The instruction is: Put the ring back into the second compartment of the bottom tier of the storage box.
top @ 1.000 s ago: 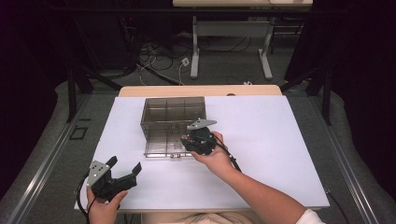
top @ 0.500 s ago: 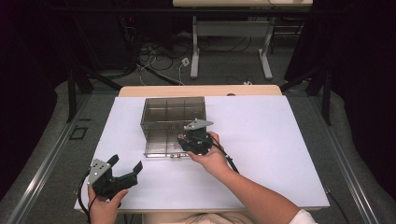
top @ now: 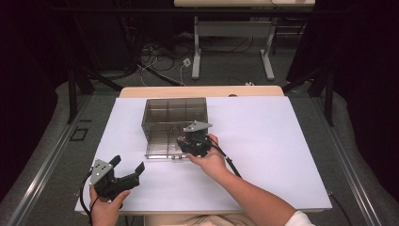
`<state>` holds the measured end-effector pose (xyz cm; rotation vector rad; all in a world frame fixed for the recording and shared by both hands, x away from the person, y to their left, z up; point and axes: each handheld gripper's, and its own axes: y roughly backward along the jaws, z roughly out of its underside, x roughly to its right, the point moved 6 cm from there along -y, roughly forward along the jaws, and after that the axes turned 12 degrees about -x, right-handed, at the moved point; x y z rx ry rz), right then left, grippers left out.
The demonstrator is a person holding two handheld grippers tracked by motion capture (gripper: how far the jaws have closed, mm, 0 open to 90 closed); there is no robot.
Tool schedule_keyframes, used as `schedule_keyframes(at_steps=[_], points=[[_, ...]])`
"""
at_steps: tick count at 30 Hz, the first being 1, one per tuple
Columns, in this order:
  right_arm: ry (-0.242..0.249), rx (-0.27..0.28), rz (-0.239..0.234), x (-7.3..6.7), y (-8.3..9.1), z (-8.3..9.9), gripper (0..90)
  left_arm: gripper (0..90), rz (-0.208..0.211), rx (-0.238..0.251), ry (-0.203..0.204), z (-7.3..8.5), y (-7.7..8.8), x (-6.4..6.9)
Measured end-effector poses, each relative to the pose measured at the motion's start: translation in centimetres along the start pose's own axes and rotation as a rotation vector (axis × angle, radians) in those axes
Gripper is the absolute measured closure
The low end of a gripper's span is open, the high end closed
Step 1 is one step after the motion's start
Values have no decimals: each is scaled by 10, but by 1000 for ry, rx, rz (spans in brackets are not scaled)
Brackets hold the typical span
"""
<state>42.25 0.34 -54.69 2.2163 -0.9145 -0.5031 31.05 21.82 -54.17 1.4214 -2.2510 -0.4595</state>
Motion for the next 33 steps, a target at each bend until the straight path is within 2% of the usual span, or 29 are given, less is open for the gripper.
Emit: schedule_keyframes(at_steps=[7,13,14,19,24,27,28,33], points=[[-20,-4,-12,0,-6,1,675,43,0,1,-1,0,0,0],[-3,-15,0,-2,-13,4,675,43,2,-1,1,0,0,0],[0,-35,6,-2,-14,6,675,43,1,-3,0,0,0,0],[6,-22,4,-4,-18,6,674,43,2,-4,1,1,0,0],[6,-43,8,-5,-20,9,674,43,2,-3,0,1,0,0],[10,-32,9,-5,-22,9,673,43,1,-4,0,1,0,0],[12,-49,12,-4,-21,9,672,43,1,-4,0,1,0,0],[10,-49,13,-4,-24,10,671,43,3,-4,0,1,0,0]])
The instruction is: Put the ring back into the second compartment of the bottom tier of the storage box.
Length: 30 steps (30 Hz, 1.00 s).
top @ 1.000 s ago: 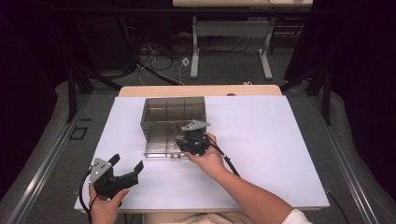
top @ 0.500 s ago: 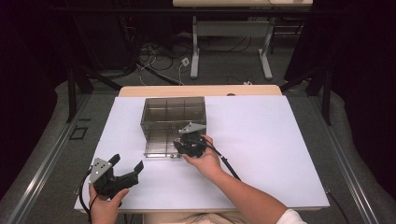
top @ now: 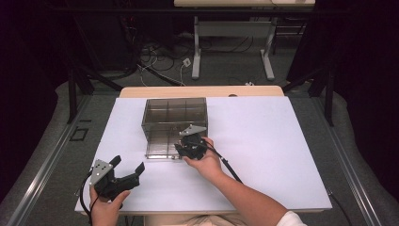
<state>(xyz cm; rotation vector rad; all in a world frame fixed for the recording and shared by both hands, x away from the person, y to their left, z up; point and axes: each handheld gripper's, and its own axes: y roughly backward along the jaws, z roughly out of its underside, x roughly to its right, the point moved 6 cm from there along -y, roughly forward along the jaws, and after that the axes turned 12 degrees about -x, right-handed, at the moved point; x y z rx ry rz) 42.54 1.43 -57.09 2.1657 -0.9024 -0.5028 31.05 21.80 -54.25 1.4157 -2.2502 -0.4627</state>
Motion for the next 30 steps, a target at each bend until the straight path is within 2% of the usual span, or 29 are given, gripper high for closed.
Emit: schedule_keyframes(at_steps=[9,11,16,22,30], points=[[3,-27,5,0,-2,3,667,44,0,1,0,0,0,0],[-1,-10,5,0,-4,2,665,43,0,0,0,0,0,0],[3,-22,2,1,-4,2,665,44,0,0,1,0,0,0],[-4,-8,-2,1,-3,1,659,44,0,0,1,0,0,0],[-1,-6,-8,2,-2,1,556,44,3,0,2,0,0,0]])
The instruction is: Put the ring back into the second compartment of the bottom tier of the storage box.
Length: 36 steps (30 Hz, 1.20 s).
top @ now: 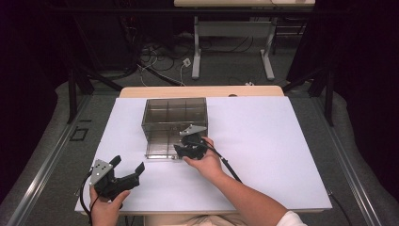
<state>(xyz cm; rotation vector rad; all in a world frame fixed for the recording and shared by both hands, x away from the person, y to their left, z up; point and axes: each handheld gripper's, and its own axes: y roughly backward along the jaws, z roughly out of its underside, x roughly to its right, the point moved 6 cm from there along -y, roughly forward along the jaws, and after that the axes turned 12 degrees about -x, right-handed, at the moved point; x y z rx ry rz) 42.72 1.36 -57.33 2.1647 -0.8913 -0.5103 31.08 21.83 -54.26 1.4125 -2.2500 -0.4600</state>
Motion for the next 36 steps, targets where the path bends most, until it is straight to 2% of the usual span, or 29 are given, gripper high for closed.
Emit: schedule_keyframes(at_steps=[8,9,11,17,18,21,22,24,25,33,36], points=[[-5,0,-4,1,5,-1,484,45,-3,-1,2,0,0,0],[5,-11,-2,2,7,-1,477,45,-1,-1,2,0,0,0],[13,7,2,3,10,-2,462,45,-2,-1,2,0,0,0],[15,10,5,4,15,-2,423,46,-4,-2,3,0,0,0],[20,-10,9,4,16,-1,414,46,-4,-2,3,0,0,0],[20,1,13,4,18,0,396,47,-5,-4,1,0,0,0],[11,7,21,4,19,0,394,47,-5,-5,1,0,0,0],[25,10,50,6,23,2,390,48,-5,-5,1,0,0,0],[22,29,53,6,23,2,386,48,-5,-4,2,0,0,0],[17,17,33,9,31,8,367,49,-6,-5,0,0,0,0],[-1,43,28,9,35,9,352,50,-7,-6,0,1,0,0]])
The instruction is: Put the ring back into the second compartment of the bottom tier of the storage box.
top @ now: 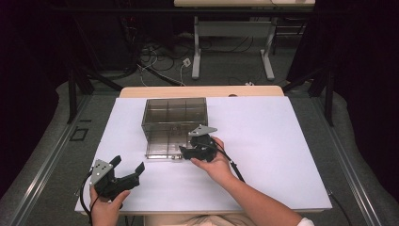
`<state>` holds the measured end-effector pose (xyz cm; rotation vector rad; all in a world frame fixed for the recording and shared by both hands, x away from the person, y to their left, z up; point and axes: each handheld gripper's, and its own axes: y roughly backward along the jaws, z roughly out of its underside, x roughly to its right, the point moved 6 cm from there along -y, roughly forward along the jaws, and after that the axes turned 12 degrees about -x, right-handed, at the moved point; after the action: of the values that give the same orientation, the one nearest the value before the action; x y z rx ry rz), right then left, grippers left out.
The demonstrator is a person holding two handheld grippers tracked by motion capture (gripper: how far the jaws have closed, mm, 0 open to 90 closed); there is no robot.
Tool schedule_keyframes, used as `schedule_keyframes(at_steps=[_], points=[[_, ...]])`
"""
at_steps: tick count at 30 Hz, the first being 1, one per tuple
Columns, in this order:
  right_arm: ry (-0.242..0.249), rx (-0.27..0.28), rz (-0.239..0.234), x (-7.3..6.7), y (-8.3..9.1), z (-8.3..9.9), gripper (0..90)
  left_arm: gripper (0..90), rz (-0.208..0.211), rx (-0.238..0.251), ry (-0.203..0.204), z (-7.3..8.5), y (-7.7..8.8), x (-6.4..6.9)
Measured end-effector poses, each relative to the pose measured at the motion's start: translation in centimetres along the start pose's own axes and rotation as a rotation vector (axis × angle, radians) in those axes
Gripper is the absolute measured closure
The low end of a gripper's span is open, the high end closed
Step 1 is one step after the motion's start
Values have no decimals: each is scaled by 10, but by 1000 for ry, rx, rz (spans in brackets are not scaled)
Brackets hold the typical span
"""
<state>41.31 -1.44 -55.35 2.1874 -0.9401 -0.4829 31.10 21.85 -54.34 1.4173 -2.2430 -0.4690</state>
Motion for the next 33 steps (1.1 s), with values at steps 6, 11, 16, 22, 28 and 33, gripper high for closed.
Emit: schedule_keyframes(at_steps=[6,11,16,22,28,33], points=[[-18,-33,-29,2,7,4,292,52,-1,0,0,0,0,0],[-15,-39,-28,6,18,10,244,53,-3,0,1,0,0,0],[-11,-23,-2,10,24,13,223,53,-2,-2,1,0,0,1],[-17,5,10,16,36,20,148,53,0,-3,1,0,-1,1],[-25,5,55,22,49,30,148,54,-5,-4,-2,0,-1,1],[-46,29,56,29,61,38,123,54,-7,-5,1,0,-1,1]])
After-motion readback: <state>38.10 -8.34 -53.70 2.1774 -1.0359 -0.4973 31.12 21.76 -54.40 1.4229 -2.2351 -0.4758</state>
